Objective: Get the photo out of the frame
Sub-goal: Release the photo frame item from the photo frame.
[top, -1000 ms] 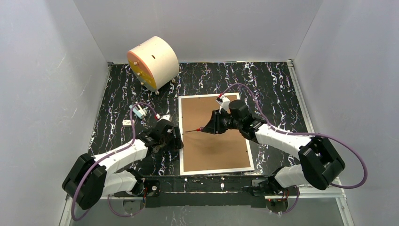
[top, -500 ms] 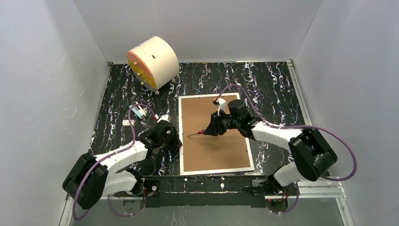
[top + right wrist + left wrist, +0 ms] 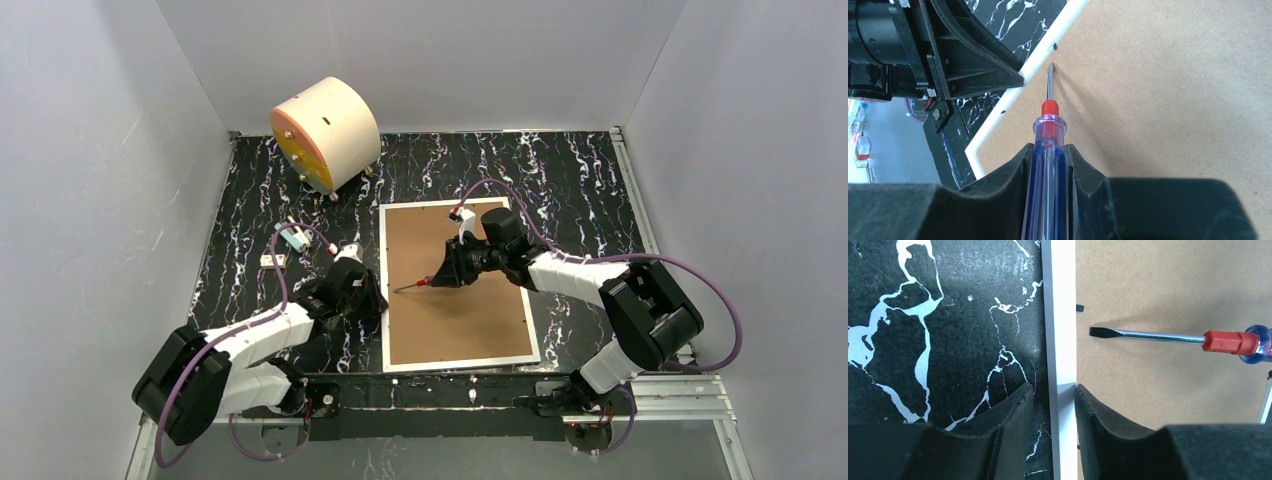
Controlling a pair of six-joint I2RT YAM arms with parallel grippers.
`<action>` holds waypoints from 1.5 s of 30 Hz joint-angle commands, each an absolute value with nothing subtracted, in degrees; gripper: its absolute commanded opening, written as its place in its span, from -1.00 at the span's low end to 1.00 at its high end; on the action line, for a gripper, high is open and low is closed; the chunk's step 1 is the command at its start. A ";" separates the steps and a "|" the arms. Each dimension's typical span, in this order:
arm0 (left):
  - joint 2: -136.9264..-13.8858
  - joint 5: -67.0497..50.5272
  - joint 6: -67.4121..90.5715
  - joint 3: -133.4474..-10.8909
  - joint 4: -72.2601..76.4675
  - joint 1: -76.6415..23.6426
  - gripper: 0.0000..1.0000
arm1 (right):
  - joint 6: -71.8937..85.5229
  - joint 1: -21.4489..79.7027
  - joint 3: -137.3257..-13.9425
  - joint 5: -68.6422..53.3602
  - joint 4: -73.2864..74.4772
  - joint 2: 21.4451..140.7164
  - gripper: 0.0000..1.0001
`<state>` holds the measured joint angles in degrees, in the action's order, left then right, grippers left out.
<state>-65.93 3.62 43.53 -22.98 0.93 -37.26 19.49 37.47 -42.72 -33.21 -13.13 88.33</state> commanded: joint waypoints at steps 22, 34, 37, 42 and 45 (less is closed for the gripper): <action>-70.44 4.42 41.92 -20.65 -3.84 -37.35 -0.37 | 16.23 36.23 -45.46 -33.59 -16.62 92.11 -0.97; -71.36 5.53 41.71 -21.34 -4.48 -37.35 -0.40 | 15.59 35.50 -45.45 -32.52 -15.20 90.40 -0.97; -71.45 5.65 41.55 -21.36 -4.42 -37.34 -0.41 | 15.38 35.34 -45.79 -32.96 -14.82 90.41 -0.97; -71.89 5.18 41.45 -21.44 -4.05 -37.35 -0.45 | 16.53 35.36 -46.11 -33.42 -15.74 92.27 -0.97; -71.81 5.10 41.26 -21.37 -4.09 -37.35 -0.47 | 17.48 35.38 -45.83 -33.71 -17.11 92.49 -0.97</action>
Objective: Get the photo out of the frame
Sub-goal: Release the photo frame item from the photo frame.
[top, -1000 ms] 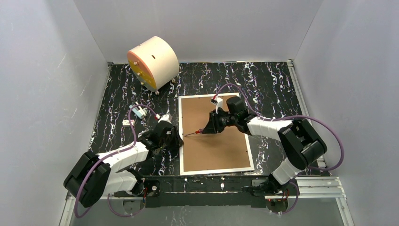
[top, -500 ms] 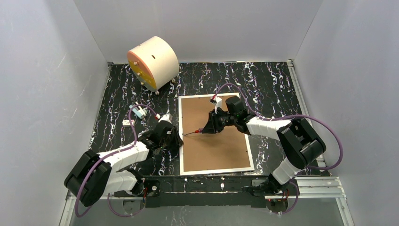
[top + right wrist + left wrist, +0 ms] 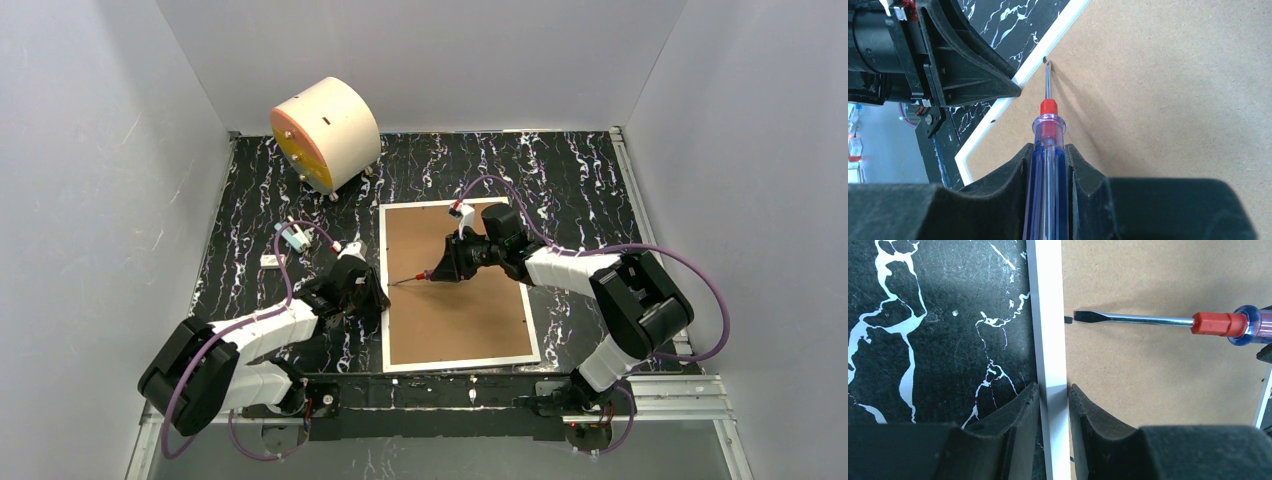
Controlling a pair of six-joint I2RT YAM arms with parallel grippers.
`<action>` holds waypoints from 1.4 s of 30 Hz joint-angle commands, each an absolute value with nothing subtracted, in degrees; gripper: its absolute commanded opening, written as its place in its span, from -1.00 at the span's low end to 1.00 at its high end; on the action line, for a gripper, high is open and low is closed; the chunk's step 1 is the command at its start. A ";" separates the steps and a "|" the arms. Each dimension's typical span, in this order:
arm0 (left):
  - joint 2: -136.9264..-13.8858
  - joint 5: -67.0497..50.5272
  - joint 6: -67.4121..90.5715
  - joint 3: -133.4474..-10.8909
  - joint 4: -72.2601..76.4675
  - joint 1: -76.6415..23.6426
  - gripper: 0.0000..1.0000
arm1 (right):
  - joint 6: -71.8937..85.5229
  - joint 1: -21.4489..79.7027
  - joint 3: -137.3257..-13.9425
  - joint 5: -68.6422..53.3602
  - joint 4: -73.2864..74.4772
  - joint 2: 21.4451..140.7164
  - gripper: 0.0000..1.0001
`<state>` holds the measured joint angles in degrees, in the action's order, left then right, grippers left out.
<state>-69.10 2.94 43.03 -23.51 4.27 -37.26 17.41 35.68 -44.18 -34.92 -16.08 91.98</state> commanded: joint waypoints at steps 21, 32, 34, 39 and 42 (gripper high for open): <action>-71.50 4.35 40.74 -20.40 -2.45 -37.30 -0.60 | 18.92 35.50 -49.63 -42.01 -15.13 97.16 -0.97; -70.93 3.79 40.86 -17.87 -0.31 -37.35 -0.70 | 20.47 36.03 -48.88 -42.94 -15.91 97.73 -0.97; -71.01 3.81 40.74 -17.80 -0.27 -37.31 -0.71 | 20.48 36.32 -49.48 -41.99 -14.93 97.13 -0.97; -70.71 4.04 40.65 -17.55 1.12 -37.30 -0.73 | 20.74 37.91 -53.27 -37.42 -10.07 95.92 -0.97; -70.50 4.36 40.85 -17.17 1.67 -37.35 -0.74 | 21.29 39.37 -55.24 -35.18 -8.22 95.95 -0.97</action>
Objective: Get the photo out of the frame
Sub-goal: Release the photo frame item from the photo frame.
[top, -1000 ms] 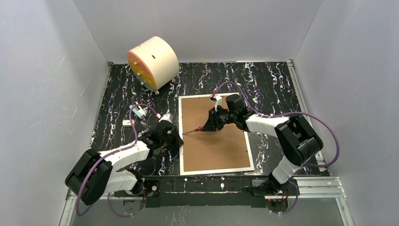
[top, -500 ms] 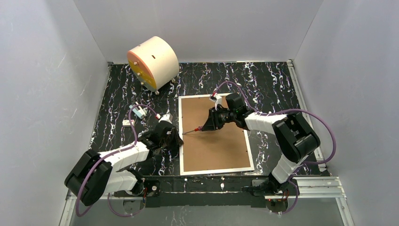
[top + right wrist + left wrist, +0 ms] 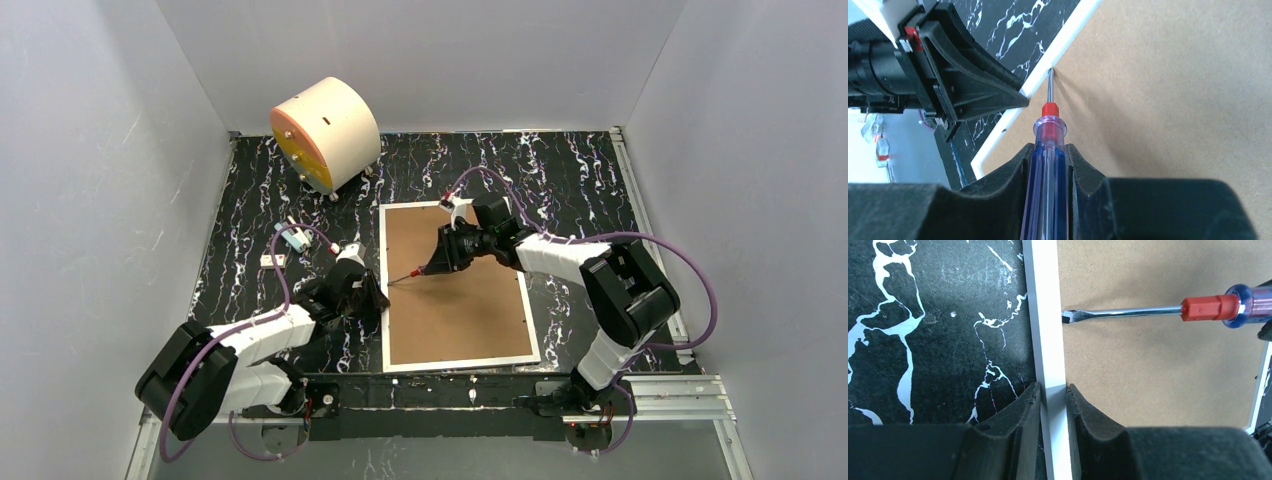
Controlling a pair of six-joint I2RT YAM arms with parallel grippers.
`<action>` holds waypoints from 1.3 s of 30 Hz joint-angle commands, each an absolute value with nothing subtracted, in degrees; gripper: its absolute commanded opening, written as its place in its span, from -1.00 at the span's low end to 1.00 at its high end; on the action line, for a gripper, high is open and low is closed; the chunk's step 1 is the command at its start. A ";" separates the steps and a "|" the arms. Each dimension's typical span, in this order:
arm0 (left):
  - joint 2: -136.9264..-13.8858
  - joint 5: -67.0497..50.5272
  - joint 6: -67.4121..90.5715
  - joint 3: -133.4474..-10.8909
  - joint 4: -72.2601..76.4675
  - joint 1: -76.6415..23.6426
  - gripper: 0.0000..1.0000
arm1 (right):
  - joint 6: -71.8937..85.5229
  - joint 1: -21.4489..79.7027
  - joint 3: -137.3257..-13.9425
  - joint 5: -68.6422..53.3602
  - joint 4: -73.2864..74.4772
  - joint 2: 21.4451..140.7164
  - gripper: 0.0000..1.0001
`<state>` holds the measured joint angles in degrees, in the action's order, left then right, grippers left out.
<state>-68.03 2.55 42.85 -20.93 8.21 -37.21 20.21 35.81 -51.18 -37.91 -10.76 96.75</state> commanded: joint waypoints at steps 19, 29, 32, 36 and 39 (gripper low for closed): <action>-69.01 5.23 42.00 -15.74 2.55 -37.31 -0.76 | 24.82 51.20 -69.78 -9.96 8.38 99.75 -0.97; -67.88 5.75 42.44 -15.04 2.54 -37.35 -0.76 | 27.74 57.56 -73.60 -1.01 9.92 100.61 -0.97; -67.85 5.74 42.47 -14.94 2.48 -37.35 -0.75 | 26.53 58.42 -75.12 1.58 10.76 100.44 -0.97; -67.77 5.89 42.46 -15.10 2.29 -37.30 -0.75 | 25.86 58.90 -77.56 2.67 11.91 100.48 -0.97; -67.52 6.15 42.28 -15.44 1.75 -37.35 -0.74 | 25.45 59.15 -78.46 3.67 11.60 99.67 -0.97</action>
<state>-66.11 3.03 43.70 -18.24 11.44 -37.23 23.79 57.10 -75.09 5.54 13.21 99.20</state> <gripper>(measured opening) 0.214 0.335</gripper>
